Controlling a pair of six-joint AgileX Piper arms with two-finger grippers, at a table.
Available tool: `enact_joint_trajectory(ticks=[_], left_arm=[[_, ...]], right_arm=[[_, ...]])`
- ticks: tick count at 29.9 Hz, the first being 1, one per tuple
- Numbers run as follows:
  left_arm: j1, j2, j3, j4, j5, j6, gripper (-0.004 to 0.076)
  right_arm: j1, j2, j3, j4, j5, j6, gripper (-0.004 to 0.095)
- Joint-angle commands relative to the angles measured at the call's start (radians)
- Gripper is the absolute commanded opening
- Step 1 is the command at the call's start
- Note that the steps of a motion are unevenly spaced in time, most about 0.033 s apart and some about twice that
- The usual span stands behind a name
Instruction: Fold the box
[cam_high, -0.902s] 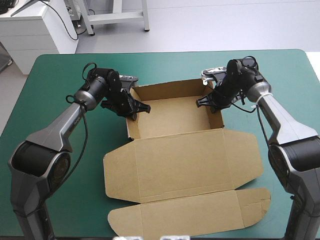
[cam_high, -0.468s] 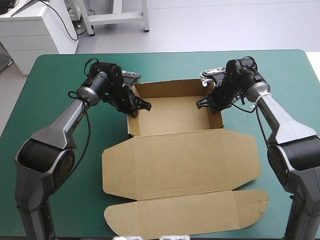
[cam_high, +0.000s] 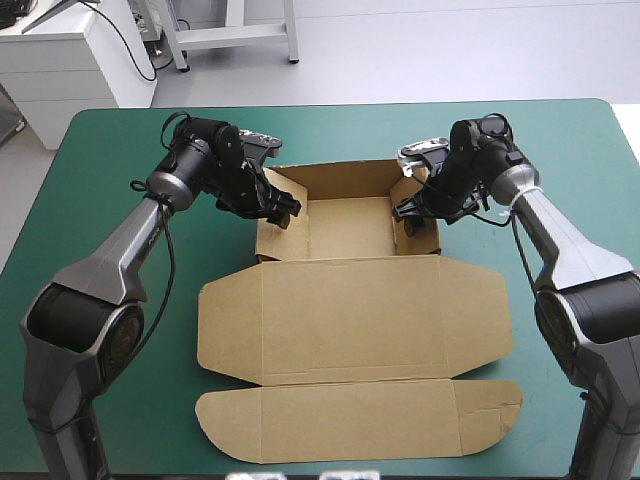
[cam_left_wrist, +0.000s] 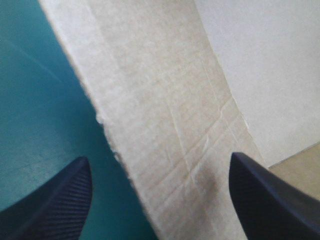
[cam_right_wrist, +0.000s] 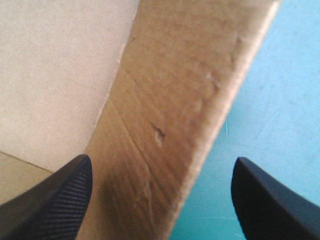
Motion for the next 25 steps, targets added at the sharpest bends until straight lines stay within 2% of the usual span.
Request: enact_joint_trajectory(ticks=[1,7,12,15,23,25], left_arm=[[-0.004,-0.089,-0.033,0.017,0.051,-0.011,0.0550],[-0.004,-0.186,-0.048,0.040,0.051,-0.013,0.0538],[-0.004,-0.305,-0.048,0.035,0.051,-0.013,0.0458],[-0.004,-0.382,-0.048,0.029,0.051,0.010,0.0361],[-0.004,-0.590,0.002,0.031,0.051,0.119,0.0013],[-0.004,-0.649,0.059,0.036,0.051,0.119,-0.0007]], right_arm=[[-0.002,-0.096,-0.026,0.001,0.016,-0.002,0.0723],[-0.002,-0.191,-0.044,-0.014,0.014,-0.004,0.0723],[-0.002,-0.288,-0.047,-0.014,0.012,-0.004,0.0723],[-0.002,-0.331,-0.047,-0.014,0.012,-0.006,0.0723],[-0.002,-0.361,-0.047,-0.013,0.014,-0.006,0.0723],[-0.002,-0.357,-0.047,-0.001,0.014,-0.006,0.0723]])
